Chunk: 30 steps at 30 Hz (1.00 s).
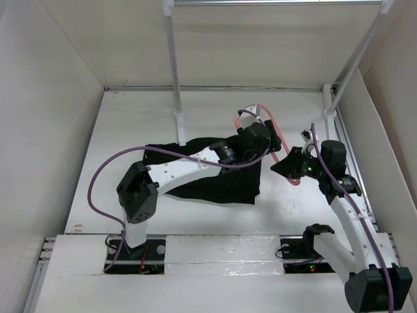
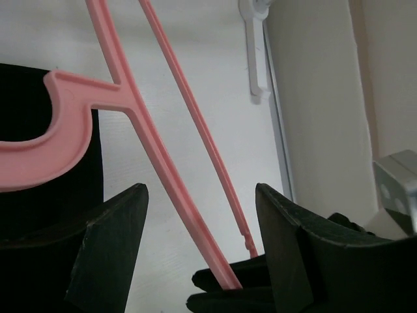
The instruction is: Place the trousers on the hanger
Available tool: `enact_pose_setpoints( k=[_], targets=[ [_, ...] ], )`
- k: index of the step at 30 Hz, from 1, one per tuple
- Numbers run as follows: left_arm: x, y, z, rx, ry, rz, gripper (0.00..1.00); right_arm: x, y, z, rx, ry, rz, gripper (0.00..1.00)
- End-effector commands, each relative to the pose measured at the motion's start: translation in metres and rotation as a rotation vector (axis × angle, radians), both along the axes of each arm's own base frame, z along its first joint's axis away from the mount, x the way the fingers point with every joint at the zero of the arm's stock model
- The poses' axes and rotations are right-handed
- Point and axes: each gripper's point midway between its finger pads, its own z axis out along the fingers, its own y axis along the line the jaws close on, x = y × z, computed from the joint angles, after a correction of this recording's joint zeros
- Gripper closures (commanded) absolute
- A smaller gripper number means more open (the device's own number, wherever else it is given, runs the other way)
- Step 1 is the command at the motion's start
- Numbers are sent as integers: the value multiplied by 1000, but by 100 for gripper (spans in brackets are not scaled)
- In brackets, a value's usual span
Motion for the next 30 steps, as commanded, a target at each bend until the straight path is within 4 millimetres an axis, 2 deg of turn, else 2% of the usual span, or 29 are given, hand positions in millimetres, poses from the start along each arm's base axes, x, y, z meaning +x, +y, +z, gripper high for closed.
enact_pose_setpoints(
  k=[1, 2, 5, 6, 10, 12, 15, 16, 17, 19, 21, 25, 26, 27, 30],
  targets=[
    [5, 13, 65, -180, -47, 40, 37, 17, -4, 20, -8, -118, -5, 100],
    [6, 18, 53, -153, -10, 54, 37, 19, -3, 25, -5, -128, -4, 100],
    [15, 28, 45, -184, 46, 102, 42, 21, -2, 36, 3, -156, -1, 100],
    [17, 32, 36, -184, 63, 109, 42, 21, -1, 41, 8, -164, 8, 100],
    [23, 27, 38, -258, 90, 99, 44, 21, 3, 45, 32, -172, 11, 100],
    [24, 24, 26, -221, 118, 100, 46, 23, 3, 47, 32, -184, 5, 100],
    [26, 31, 28, -208, 123, 142, 47, 29, -7, 51, -27, -208, -27, 100],
    [26, 36, 20, -202, 128, 157, 46, 31, -8, 56, -36, -222, -24, 100],
    [25, 35, 31, -251, 112, 152, 46, 32, -7, 57, -36, -222, -19, 100],
    [29, 38, 31, -279, 108, 159, 45, 31, -6, 59, -33, -223, -10, 100],
    [34, 38, 35, -283, 94, 179, 44, 28, -4, 56, -37, -217, -2, 100],
    [44, 36, 31, -292, 96, 205, 45, 22, 0, 47, -21, -201, 12, 100],
    [50, 37, 37, -325, 82, 214, 46, 19, 2, 44, -20, -195, 22, 100],
    [50, 37, 36, -323, 83, 215, 46, 20, 2, 43, -23, -193, 20, 100],
    [50, 35, 48, -356, 51, 197, 46, 19, -1, 38, -42, -184, 4, 100]
  ],
)
